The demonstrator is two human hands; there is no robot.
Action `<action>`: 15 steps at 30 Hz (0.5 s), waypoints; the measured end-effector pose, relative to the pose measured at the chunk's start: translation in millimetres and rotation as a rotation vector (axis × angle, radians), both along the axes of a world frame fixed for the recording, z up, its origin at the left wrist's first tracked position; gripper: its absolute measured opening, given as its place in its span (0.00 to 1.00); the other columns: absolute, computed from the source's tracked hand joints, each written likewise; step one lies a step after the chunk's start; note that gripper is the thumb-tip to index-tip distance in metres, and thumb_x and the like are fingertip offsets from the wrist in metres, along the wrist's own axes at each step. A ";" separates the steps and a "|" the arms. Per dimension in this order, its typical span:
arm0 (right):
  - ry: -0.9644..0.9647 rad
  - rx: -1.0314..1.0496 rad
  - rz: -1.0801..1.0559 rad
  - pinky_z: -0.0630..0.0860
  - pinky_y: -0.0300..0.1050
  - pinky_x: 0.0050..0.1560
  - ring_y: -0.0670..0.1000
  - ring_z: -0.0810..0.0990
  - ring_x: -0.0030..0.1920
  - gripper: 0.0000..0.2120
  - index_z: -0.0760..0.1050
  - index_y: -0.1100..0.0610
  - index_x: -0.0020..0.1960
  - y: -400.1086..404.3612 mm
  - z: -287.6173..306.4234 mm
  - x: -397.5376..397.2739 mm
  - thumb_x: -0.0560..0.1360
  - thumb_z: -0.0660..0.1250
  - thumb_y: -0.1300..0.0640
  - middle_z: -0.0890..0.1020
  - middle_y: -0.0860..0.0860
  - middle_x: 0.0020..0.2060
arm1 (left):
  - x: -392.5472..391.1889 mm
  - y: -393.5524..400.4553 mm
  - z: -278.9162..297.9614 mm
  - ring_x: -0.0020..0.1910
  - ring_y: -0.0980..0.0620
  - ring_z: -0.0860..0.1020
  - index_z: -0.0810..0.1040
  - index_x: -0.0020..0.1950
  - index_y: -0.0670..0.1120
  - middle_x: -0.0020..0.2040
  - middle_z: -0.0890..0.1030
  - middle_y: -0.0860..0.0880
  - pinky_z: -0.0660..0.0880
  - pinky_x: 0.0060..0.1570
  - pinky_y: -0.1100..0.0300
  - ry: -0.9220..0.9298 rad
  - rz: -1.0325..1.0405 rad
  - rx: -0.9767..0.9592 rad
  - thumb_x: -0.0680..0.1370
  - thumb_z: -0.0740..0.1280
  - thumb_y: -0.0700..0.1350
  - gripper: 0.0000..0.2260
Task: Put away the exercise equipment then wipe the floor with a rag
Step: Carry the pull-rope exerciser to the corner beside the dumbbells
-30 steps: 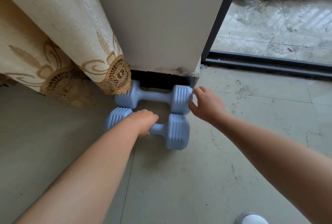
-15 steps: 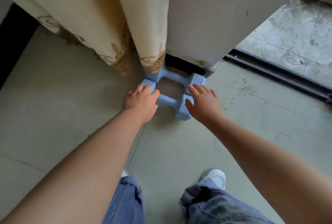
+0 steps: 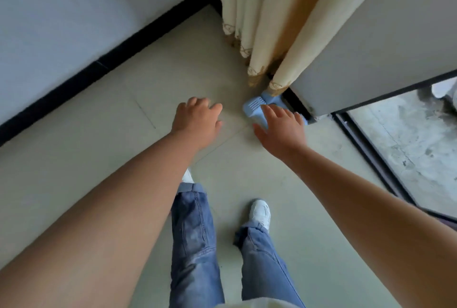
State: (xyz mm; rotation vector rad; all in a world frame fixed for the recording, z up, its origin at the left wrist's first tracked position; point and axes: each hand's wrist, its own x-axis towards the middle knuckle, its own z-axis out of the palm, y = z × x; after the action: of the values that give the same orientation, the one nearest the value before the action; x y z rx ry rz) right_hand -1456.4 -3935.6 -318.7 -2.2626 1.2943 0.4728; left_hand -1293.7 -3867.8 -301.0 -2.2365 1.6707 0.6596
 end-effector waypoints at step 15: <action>-0.072 -0.078 0.864 0.55 0.55 0.74 0.54 0.62 0.73 0.24 0.61 0.55 0.72 333.4 160.0 170.6 0.80 0.54 0.47 0.67 0.52 0.71 | 26.2 456.1 148.8 0.70 0.43 0.64 0.66 0.70 0.45 0.70 0.69 0.45 0.65 0.64 0.51 -0.086 0.937 -0.040 0.81 0.56 0.50 0.19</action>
State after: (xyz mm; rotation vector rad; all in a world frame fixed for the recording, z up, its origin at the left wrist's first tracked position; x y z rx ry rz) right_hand -1285.8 -3602.2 -158.7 -2.7971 0.2347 0.6151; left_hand -1267.5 -3411.7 -152.3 -2.9673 0.5072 0.6839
